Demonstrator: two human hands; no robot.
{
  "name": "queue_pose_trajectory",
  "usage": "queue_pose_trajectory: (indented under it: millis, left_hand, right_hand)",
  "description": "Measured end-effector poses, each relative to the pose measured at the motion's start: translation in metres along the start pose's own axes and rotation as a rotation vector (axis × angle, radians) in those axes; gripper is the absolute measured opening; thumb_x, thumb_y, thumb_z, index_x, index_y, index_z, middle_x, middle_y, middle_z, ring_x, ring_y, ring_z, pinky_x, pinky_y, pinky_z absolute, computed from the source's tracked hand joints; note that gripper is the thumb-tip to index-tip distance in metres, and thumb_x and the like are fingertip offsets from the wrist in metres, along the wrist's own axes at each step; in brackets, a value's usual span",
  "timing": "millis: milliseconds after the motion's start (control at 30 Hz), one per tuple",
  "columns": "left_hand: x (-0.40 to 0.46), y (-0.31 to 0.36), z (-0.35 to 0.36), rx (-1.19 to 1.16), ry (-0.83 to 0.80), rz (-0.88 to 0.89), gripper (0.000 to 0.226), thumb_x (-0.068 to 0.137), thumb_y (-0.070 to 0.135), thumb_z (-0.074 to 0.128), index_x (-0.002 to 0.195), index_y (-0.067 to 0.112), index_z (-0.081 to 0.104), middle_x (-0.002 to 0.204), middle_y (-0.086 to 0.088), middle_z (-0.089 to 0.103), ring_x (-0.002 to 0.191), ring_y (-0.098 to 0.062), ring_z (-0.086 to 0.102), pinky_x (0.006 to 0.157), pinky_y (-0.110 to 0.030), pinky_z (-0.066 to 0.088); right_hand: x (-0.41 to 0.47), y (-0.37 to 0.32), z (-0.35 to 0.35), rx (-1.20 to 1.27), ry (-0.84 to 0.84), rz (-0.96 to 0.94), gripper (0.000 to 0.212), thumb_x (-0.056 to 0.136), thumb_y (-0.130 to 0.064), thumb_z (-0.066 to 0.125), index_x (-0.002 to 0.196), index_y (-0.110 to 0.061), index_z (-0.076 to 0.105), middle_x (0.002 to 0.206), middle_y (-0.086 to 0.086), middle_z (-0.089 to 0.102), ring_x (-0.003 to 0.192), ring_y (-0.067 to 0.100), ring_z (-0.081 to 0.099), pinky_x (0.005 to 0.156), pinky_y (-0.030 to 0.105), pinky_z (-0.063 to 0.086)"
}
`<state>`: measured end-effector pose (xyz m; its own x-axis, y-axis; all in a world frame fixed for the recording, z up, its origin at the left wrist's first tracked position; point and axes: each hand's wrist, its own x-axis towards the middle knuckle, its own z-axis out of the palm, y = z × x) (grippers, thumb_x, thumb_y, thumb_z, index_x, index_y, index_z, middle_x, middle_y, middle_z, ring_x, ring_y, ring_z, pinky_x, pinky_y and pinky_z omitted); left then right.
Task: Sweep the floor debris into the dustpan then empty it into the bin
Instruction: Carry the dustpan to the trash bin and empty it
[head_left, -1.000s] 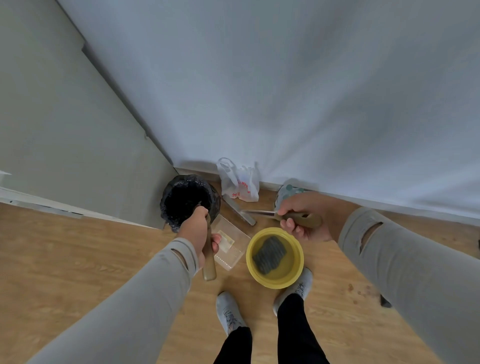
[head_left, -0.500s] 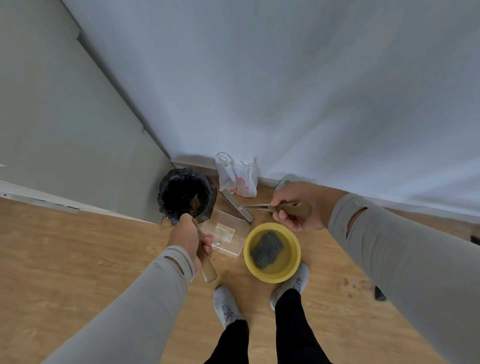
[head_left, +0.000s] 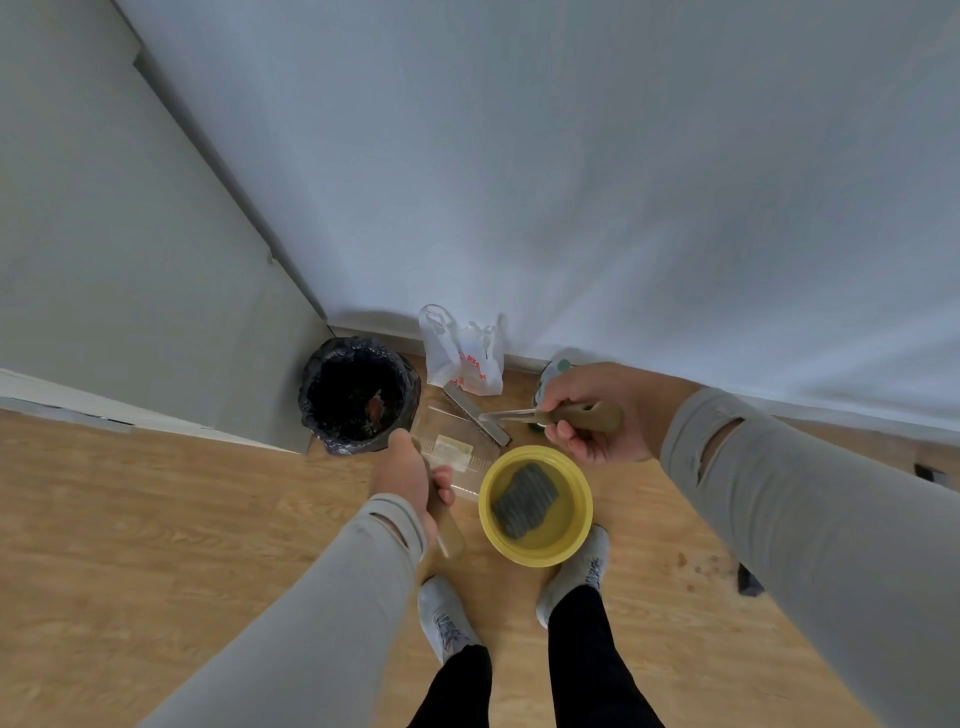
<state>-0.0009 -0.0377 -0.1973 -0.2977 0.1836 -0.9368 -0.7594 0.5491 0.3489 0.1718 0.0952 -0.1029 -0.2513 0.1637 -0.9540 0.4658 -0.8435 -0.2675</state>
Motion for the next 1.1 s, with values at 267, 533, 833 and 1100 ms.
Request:
queue_pose_trajectory:
  millis: [267,533,833,1100]
  left_hand:
    - [0.007,0.003,0.020,0.113,-0.165,0.073,0.059,0.091,0.062,0.067,0.119,0.013,0.053,0.098,-0.012,0.067,0.059,-0.019,0.071,0.060,-0.038,0.063]
    - [-0.001,0.011,0.030,0.421,0.075,0.266,0.010,0.096,0.010,0.057,0.101,0.016,0.052,0.097,-0.017,0.073,0.085,-0.039,0.077,0.053,-0.035,0.062]
    - [-0.010,0.008,0.039,0.561,0.095,0.328,0.019,0.100,0.011,0.059,0.090,0.021,0.048,0.103,-0.013,0.066,0.071,-0.026,0.074,0.044,-0.030,0.058]
    - [-0.011,0.005,0.044,0.626,-0.003,0.383,0.013,0.096,0.013,0.063,0.098,0.024,0.056,0.097,-0.004,0.066,0.072,-0.025,0.073,0.065,-0.039,0.067]
  right_hand:
    - [0.002,-0.029,0.022,-0.089,-0.021,-0.163,0.010,0.096,-0.013,0.053,0.100,-0.011,0.062,0.075,0.011,0.058,0.054,0.017,0.057,0.053,0.027,0.052]
    - [0.010,-0.044,0.030,-0.082,-0.108,-0.343,0.033,0.100,-0.001,0.042,0.114,-0.009,0.071,0.099,0.025,0.071,0.078,0.030,0.074,0.075,0.040,0.059]
    - [0.025,-0.049,0.049,-0.646,0.132,-0.676,0.013,0.095,-0.029,0.068,0.106,-0.024,0.068,0.082,0.006,0.077,0.071,0.017,0.074,0.086,0.043,0.063]
    - [0.021,-0.054,0.053,-0.972,0.257,-0.889,0.023,0.094,-0.049,0.062,0.110,-0.036,0.070,0.108,-0.017,0.069,0.092,-0.001,0.061,0.090,0.030,0.049]
